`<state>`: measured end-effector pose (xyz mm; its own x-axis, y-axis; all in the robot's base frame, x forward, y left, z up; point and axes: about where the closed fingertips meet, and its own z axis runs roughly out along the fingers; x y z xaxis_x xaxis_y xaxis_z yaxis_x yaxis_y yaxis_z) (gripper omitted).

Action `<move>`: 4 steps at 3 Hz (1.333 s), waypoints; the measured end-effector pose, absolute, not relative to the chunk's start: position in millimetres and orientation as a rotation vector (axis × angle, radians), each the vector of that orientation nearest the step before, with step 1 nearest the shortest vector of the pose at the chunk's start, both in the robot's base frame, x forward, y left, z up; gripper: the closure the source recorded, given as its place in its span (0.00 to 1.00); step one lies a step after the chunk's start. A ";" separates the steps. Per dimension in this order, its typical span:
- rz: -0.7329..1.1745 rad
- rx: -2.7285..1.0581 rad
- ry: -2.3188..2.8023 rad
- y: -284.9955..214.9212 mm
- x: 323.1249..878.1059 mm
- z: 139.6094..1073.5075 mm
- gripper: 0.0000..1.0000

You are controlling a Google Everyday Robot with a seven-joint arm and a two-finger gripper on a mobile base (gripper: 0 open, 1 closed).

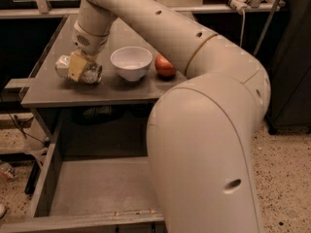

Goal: Pick 7up can from top drawer and place on counter

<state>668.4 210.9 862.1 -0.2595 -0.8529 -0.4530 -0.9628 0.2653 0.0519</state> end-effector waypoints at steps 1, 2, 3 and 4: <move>0.458 -1.660 2.202 212.3 668.8 862.0 0.81; 0.458 -1.660 2.202 212.3 668.8 862.0 0.57; 0.458 -1.660 2.202 212.3 668.8 862.0 0.34; 0.458 -1.660 2.202 212.3 668.8 862.0 0.13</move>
Offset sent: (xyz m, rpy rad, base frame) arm 0.0013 0.0012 0.0003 0.0035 -0.0038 0.0003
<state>668.8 212.3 862.0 -0.2562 -0.8523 -0.4560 -0.9634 0.2635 0.0487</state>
